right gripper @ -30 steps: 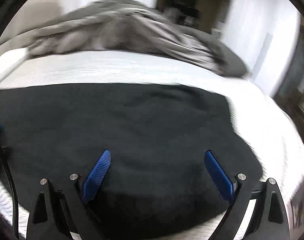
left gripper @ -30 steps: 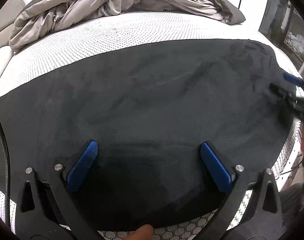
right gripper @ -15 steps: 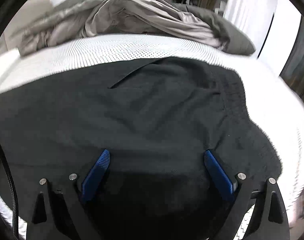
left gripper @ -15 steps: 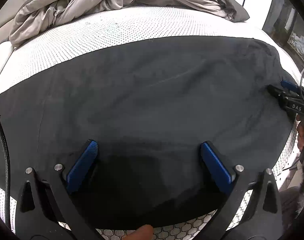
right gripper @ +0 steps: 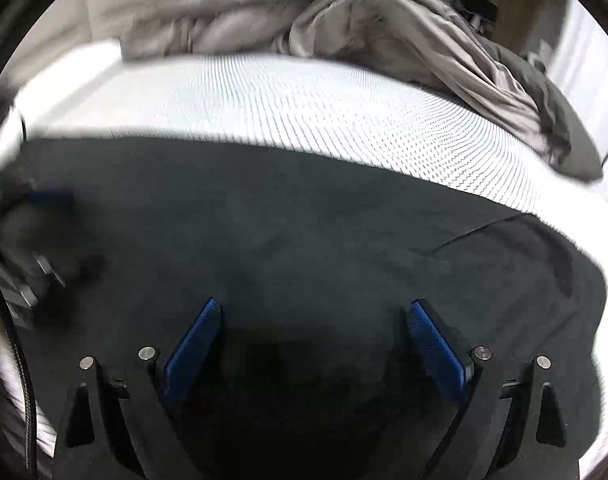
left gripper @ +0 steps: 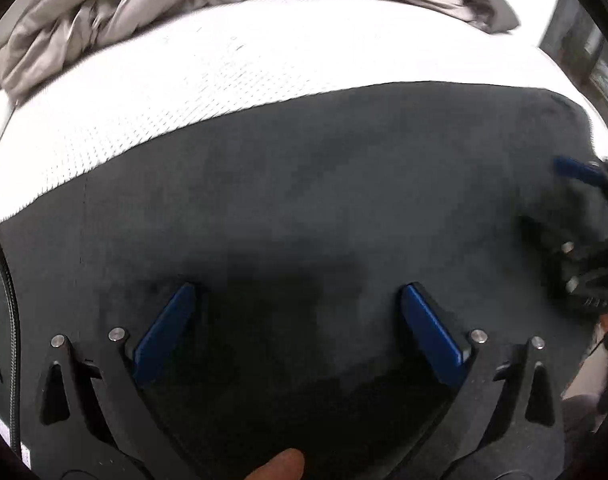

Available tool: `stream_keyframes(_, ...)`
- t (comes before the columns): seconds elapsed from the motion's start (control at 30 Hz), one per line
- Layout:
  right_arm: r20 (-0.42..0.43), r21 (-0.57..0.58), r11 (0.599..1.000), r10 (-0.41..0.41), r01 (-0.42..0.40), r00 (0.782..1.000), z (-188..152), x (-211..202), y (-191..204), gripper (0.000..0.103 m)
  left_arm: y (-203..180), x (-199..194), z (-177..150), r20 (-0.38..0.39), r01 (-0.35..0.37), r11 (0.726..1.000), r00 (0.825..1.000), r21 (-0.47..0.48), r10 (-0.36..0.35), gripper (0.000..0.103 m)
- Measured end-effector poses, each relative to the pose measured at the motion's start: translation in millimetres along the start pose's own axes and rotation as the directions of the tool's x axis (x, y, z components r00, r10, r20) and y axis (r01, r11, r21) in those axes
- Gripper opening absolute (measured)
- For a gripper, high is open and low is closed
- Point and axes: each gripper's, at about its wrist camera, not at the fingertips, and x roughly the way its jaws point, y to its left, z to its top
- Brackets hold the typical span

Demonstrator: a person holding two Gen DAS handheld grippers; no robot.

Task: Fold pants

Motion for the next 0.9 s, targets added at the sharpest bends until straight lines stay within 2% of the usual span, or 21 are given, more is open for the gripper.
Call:
stream_keyframes(0.03,-0.005,-0.017,0.999,-0.045,0.045,0.999,-8,2,-9,0.096,6,0,0,0.003,0.009,1.0,1.0,-0.012,-0.009,0.103)
stream_keyframes(0.1,-0.005,0.033,0.992,-0.123,0.123,0.992,-22,1,-42,0.096,20,-3,0,0.014,-0.001,1.0,1.0,-0.026,0.001,0.103)
stream_keyframes(0.13,-0.022,0.096,0.97,-0.22,0.221,0.975,-32,-3,-70,0.094,27,-4,-1,0.018,-0.008,0.999,1.0,-0.036,0.009,0.103)
stream_keyframes(0.17,-0.032,0.129,0.95,-0.284,0.286,0.958,-41,-4,-86,0.095,34,-4,-2,0.02,-0.012,0.999,1.0,-0.053,0.013,0.103)
stream_keyframes(0.2,-0.055,0.173,0.915,-0.362,0.366,0.931,-51,-7,-106,0.096,40,-5,-3,0.021,-0.011,0.998,1.0,-0.065,0.012,0.103)
stream_keyframes(0.23,-0.081,0.225,0.888,-0.395,0.402,0.915,-61,-9,-126,0.096,41,-5,-3,0.024,-0.009,0.997,1.0,-0.071,0.011,0.103)
stream_keyframes(0.27,-0.083,0.316,0.892,-0.315,0.324,0.946,-73,-12,-147,0.096,42,-6,-3,0.026,-0.008,0.997,1.0,-0.073,0.01,0.103)
stream_keyframes(0.33,-0.046,0.421,0.885,-0.2,0.201,0.979,-83,-17,-166,0.095,41,-8,-2,0.031,-0.02,0.997,0.999,-0.074,0.022,0.103)
stream_keyframes(0.43,-0.03,0.415,0.883,-0.23,0.221,0.973,-80,-32,-163,0.095,38,-23,-8,0.051,-0.027,0.993,0.998,-0.116,0.033,0.102)
stream_keyframes(0.5,-0.017,0.41,0.883,-0.242,0.227,0.97,-74,-48,-154,0.095,34,-47,-18,0.11,0.051,0.993,0.993,-0.111,-0.039,0.102)
stream_keyframes(0.57,0.05,0.425,0.889,-0.212,0.171,0.976,-62,-68,-147,0.095,27,-63,-13,0.145,0.078,0.994,0.987,-0.078,-0.066,0.102)
stream_keyframes(0.67,0.1,0.382,0.917,-0.162,0.113,0.982,-33,-77,-130,0.095,23,-61,12,0.146,0.045,0.998,0.989,-0.034,-0.04,0.102)
stream_keyframes(0.73,0.085,0.334,0.938,-0.125,0.09,0.988,-11,-64,-110,0.095,28,-47,28,0.118,0.004,1.0,0.993,-0.024,-0.001,0.102)
stream_keyframes(0.8,0.066,0.284,0.956,-0.093,0.071,0.993,5,-48,-87,0.095,26,-34,32,0.124,-0.027,1.0,0.992,-0.006,0.028,0.102)
stream_keyframes(0.9,0.053,0.211,0.977,-0.05,0.037,0.997,26,-14,-55,0.095,31,-10,29,0.063,-0.03,0.999,0.998,0.018,0.029,0.102)
